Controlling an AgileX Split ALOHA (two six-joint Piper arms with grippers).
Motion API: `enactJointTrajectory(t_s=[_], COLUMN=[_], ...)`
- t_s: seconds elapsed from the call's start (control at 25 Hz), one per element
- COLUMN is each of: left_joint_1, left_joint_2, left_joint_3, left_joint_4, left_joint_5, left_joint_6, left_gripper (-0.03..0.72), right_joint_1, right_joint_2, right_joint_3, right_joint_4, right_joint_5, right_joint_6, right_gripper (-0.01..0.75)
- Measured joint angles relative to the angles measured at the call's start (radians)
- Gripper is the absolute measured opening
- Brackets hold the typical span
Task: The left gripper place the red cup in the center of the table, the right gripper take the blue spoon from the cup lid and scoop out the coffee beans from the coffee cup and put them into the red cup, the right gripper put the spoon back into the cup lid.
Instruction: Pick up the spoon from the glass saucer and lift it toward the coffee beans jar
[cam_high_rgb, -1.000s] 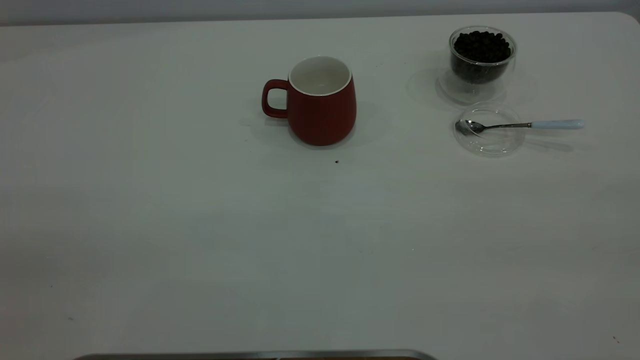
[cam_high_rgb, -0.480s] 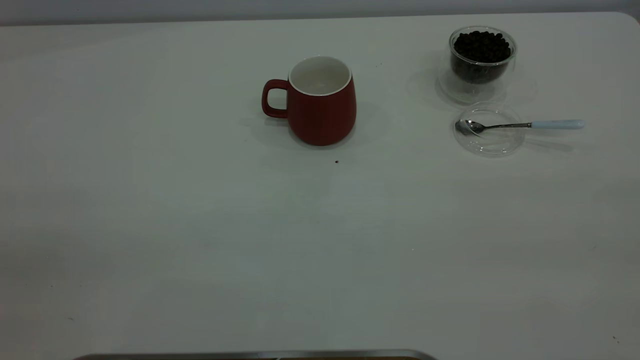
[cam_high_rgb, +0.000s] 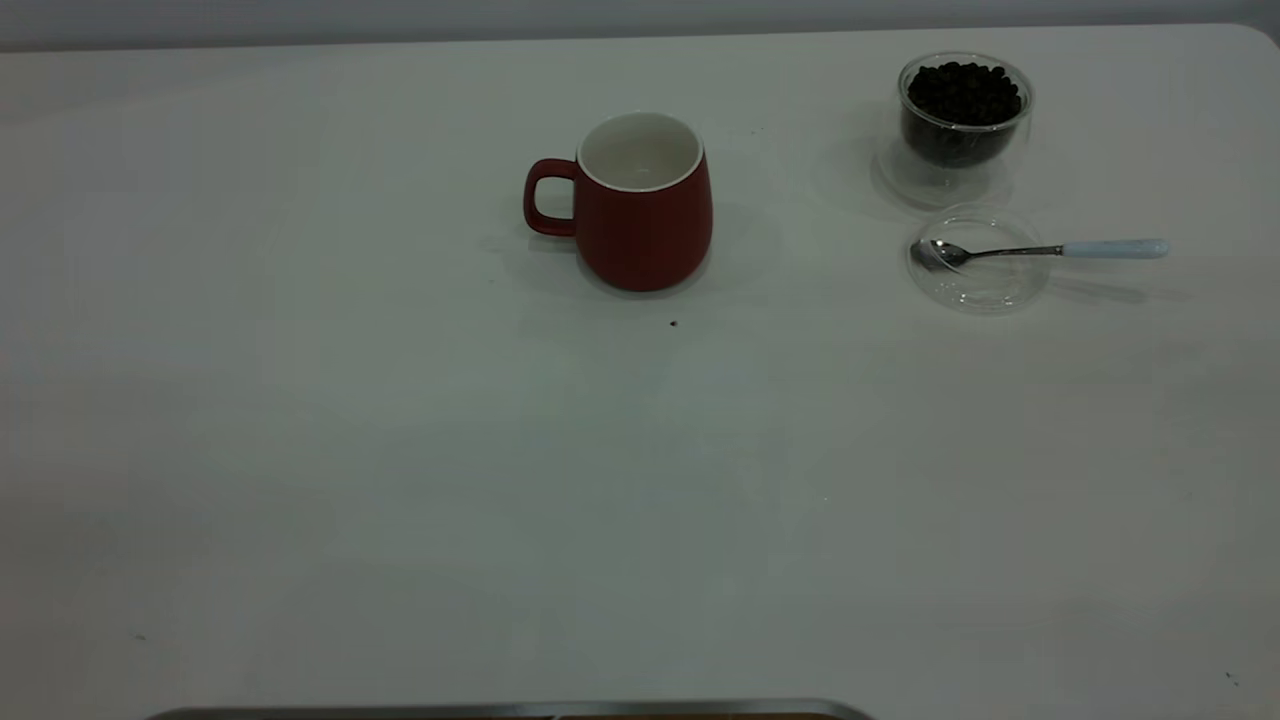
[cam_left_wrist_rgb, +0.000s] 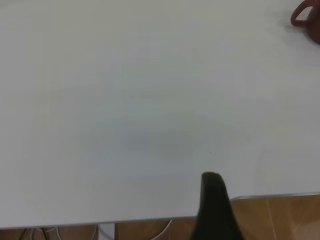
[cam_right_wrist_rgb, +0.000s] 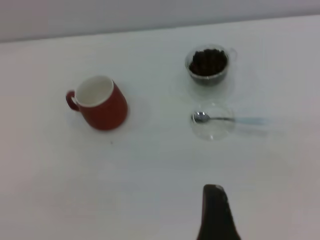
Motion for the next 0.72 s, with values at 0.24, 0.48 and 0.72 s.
enactJointTrajectory(t_s=[0.24, 0.48, 0.72], left_joint_1=[0.000, 0.000, 0.000], left_joint_2=[0.000, 0.000, 0.000], left_joint_3=[0.000, 0.000, 0.000], left_joint_4=[0.000, 0.000, 0.000], left_joint_5=[0.000, 0.000, 0.000], left_joint_6=[0.000, 0.000, 0.000], left_gripper=[0.587, 0.587, 0.587], right_joint_1=[0.000, 0.000, -0.013], right_joint_2=[0.396, 0.735, 0.999], right_joint_3=[-0.004, -0.004, -0.078], right_joint_4=[0.104, 0.391, 0.750], right_joint_5=[-0.240, -0.418, -0.447], right_joint_6=[-0.062, -0.276, -0.616], right_gripper=[0.548, 0.548, 0.548])
